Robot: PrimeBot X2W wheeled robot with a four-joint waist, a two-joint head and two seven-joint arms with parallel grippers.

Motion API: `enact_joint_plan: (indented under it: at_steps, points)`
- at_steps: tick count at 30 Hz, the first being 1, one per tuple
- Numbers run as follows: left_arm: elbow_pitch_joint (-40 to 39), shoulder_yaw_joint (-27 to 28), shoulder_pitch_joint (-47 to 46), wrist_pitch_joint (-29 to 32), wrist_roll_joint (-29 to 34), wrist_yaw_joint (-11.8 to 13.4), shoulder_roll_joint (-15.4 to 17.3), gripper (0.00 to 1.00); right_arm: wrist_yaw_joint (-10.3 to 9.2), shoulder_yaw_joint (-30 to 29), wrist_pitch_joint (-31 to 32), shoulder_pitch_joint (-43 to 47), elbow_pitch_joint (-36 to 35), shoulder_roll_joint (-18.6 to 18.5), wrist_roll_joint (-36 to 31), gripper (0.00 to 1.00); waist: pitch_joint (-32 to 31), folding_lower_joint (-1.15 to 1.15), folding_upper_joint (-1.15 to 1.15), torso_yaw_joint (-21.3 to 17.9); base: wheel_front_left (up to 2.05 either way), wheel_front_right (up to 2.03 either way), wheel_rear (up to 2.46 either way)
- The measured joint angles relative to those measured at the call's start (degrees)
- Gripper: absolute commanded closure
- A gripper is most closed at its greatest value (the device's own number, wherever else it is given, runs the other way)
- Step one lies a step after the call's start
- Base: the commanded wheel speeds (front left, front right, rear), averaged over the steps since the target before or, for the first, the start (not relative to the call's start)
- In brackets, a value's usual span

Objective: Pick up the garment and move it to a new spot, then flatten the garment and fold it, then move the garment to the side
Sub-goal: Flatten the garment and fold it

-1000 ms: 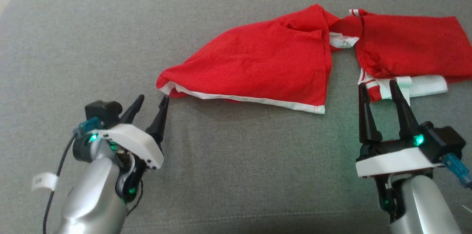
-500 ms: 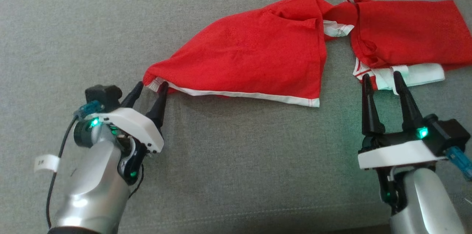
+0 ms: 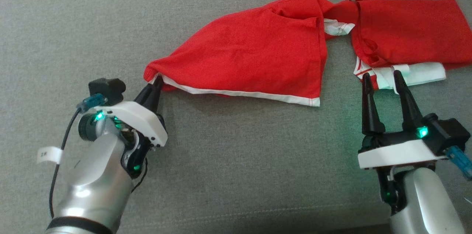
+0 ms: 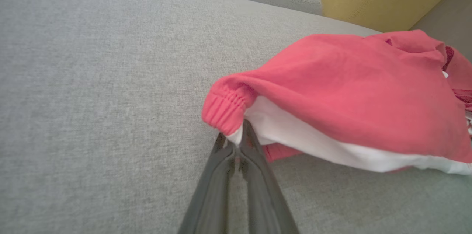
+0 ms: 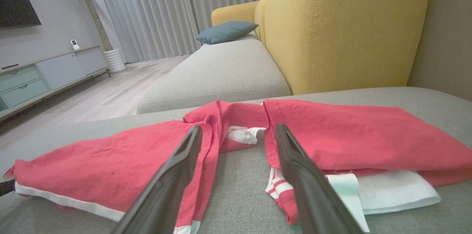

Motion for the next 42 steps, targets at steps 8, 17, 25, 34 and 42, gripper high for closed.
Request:
enact_joint_plan:
  at_steps: [8, 17, 25, 34, 42]
  points:
    - [-0.6, -2.4, -0.1, -1.6, -0.3, 0.0, 0.9, 1.0, 0.0, 4.2, 2.4, 0.2, 2.3, 0.0, -0.5, 0.0, -1.1, 0.0, 0.0, 0.4, 0.0, 0.0, 0.0]
    - [-2.7, -4.8, 0.2, -2.6, 1.4, 0.0, 1.6, 1.0, 0.0, 7.7, 8.8, 0.1, 9.3, 0.0, 0.0, 0.0, -1.5, 0.0, 0.0, 1.8, 0.0, 0.0, 0.0]
    - [-4.1, -5.8, 0.2, -2.9, 2.5, 0.1, 1.5, 1.0, 0.0, 8.5, 9.7, -3.8, 15.1, -0.1, 0.9, 0.0, -0.8, 0.0, 0.0, 3.1, 0.0, 0.0, 0.0]
    - [-5.4, -7.1, 0.2, -3.0, 3.1, 0.3, 1.4, 1.0, 0.0, 8.2, 9.3, -6.7, 21.3, -0.1, 4.1, 0.0, 0.0, 0.0, 0.0, 4.0, 0.0, 0.0, 0.0]
    - [-6.0, -7.4, 0.2, -3.0, 3.1, 0.4, 1.5, 1.0, 0.0, 8.5, 7.9, -8.8, 24.0, -0.1, 4.3, 0.0, 0.3, 0.0, 0.0, 4.1, 0.0, 0.0, 0.0]
